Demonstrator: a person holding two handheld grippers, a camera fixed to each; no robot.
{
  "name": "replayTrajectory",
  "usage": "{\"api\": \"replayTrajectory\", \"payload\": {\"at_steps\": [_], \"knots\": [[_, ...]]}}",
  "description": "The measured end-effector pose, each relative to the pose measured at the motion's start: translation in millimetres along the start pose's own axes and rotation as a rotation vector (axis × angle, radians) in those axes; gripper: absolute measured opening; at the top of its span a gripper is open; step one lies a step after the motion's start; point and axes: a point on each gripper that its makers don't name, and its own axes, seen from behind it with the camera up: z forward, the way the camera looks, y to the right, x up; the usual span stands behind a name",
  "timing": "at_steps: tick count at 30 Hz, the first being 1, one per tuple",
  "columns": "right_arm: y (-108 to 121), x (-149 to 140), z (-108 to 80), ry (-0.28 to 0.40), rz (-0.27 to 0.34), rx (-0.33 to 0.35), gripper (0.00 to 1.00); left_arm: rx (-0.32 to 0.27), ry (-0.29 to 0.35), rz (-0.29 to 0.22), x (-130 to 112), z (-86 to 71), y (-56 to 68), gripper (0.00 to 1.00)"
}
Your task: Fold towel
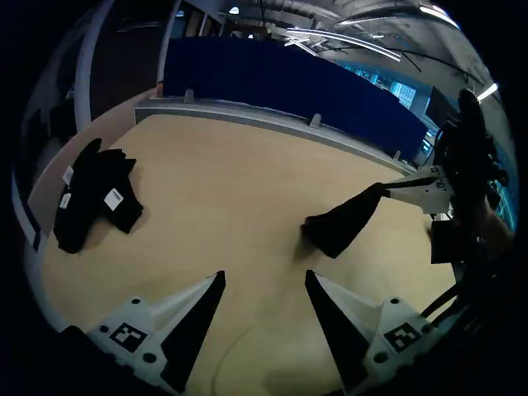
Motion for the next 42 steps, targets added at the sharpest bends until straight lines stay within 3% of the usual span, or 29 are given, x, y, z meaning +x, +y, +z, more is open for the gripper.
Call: {"api": "replayTrajectory", "payload": {"at_steps": [8, 21, 29, 42], "knots": [[15, 22, -17.4, 0.046, -0.003, -0.028, 0.06, -0.009, 0.007, 0.01, 8, 0.7, 6.5, 0.89], [41, 16, -35.4, 0.04, -0.005, -0.067, 0.06, -0.028, 0.008, 0.02, 13, 2.0, 19.3, 0.89], [74, -9, -57.6, 0.011, 0.0, -0.09, 0.06, -0.023, 0.006, 0.034, 16, 3.3, 23.1, 0.89], [151, -73, -108.1, -0.046, 0.012, -0.152, 0.06, 0.004, 0.001, 0.037, 12, 5.8, 29.2, 0.9]]}}
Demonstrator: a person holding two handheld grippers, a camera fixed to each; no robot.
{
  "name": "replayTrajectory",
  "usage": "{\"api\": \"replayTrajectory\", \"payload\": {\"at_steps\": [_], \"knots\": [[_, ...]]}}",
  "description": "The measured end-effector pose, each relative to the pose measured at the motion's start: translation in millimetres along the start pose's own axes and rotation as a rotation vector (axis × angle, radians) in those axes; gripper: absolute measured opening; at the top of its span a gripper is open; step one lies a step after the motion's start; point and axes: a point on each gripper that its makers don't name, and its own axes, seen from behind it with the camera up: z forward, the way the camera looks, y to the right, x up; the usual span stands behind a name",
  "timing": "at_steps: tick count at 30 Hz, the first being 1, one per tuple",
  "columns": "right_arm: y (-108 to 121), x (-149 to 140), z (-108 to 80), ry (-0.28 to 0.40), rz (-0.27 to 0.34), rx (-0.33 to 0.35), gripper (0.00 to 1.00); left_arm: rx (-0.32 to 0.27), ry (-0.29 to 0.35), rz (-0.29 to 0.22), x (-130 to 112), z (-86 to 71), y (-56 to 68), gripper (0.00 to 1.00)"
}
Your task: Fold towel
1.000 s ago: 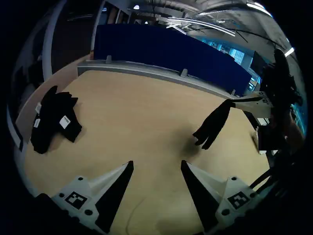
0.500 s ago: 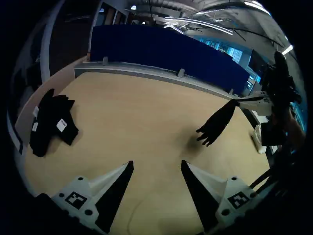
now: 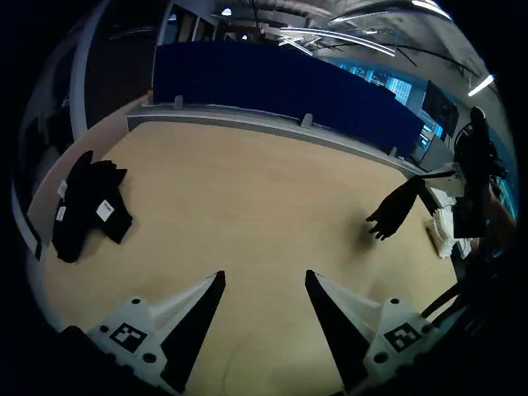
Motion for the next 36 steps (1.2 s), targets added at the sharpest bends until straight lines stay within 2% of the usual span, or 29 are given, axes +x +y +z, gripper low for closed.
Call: {"api": "replayTrajectory", "payload": {"at_steps": [11, 22, 28, 36], "knots": [[76, -52, -26.6, -0.036, 0.022, -0.02, 0.06, 0.028, -0.016, -0.019, -2, 0.7, 12.2, 0.89], [142, -103, -44.5, -0.097, 0.013, -0.036, 0.06, 0.046, -0.032, 0.0, 2, 6.1, 31.2, 0.89], [165, -121, -51.0, -0.119, 0.015, -0.044, 0.06, 0.048, -0.038, 0.003, 3, 11.5, 41.9, 0.89], [181, -131, -59.6, -0.118, 0.017, -0.054, 0.06, 0.04, -0.04, 0.006, 7, 17.4, 56.2, 0.89]]}}
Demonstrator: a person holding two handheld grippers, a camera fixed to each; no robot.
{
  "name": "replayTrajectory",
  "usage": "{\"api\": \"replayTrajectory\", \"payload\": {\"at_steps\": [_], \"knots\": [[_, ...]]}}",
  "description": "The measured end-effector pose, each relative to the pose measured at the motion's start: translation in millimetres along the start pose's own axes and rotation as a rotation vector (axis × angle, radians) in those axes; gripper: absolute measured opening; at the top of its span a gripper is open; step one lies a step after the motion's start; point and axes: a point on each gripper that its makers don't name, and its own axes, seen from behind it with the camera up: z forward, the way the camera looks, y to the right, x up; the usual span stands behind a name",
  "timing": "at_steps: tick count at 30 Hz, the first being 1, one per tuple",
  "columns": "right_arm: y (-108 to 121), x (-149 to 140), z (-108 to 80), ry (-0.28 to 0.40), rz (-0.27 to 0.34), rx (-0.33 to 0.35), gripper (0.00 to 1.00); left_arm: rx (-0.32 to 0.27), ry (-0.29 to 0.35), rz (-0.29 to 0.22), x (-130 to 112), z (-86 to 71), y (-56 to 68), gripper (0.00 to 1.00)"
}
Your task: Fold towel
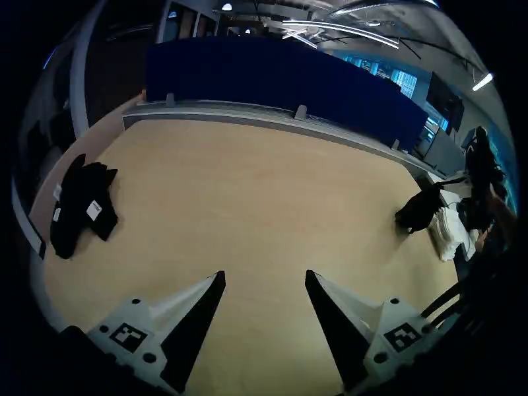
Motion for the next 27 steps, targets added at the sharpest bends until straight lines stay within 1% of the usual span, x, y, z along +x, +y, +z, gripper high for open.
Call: {"api": "replayTrajectory", "payload": {"at_steps": [8, 11, 14, 20, 27], "knots": [[6, -25, -6.1, -0.025, 0.0, -0.007, 0.06, -0.01, 0.001, 0.004, 0, 2.0, 10.1, 0.89], [6, -45, -10.0, -0.053, 0.005, -0.011, 0.06, -0.012, -0.001, 0.006, -1, 2.6, 11.8, 0.89], [6, -71, -12.2, -0.091, 0.017, -0.021, 0.06, -0.015, -0.003, 0.006, -2, 2.9, 13.4, 0.9], [-2, -126, -17.5, -0.164, 0.084, -0.042, 0.06, -0.019, -0.012, 0.009, -6, 3.0, 15.2, 0.89], [-6, -180, -22.9, -0.235, 0.18, -0.095, 0.06, -0.027, -0.016, 0.022, -8, 2.7, 18.2, 0.9]]}}
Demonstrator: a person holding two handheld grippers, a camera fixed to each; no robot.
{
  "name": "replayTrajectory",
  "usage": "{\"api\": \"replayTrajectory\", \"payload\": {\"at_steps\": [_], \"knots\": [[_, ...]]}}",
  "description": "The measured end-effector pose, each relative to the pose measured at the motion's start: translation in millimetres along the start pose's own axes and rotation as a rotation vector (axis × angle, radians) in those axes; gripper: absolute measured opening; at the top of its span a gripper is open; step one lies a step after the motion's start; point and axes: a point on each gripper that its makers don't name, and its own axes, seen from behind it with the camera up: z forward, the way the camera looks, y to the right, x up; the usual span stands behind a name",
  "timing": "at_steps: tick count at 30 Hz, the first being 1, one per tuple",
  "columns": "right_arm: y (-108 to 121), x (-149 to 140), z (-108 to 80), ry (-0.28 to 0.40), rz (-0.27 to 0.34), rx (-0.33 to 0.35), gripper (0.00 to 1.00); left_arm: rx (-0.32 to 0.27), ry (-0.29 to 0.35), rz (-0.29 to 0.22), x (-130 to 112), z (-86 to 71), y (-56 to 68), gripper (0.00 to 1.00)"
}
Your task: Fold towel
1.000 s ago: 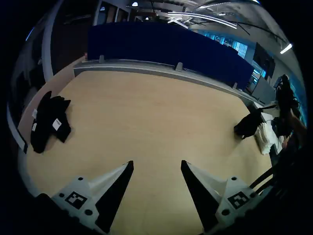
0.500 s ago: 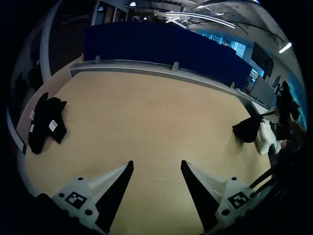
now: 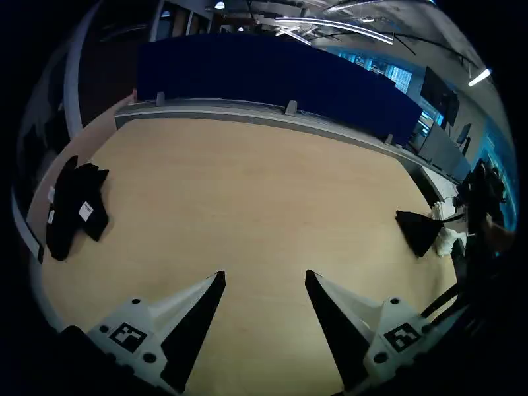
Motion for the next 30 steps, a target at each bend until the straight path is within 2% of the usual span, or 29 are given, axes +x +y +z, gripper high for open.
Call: {"api": "replayTrajectory", "payload": {"at_steps": [15, 21, 30], "knots": [[-21, -80, 21.9, -0.128, 0.131, -0.03, 0.06, 0.003, 0.0, 0.007, 0, -6.8, -0.1, 0.89], [-25, -90, 28.6, -0.138, 0.166, -0.035, 0.06, 0.003, -0.002, 0.018, 2, -8.0, 1.7, 0.89], [-24, -92, 31.4, -0.154, 0.157, -0.044, 0.06, -0.004, -0.004, 0.027, 3, -5.1, 5.9, 0.89]]}}
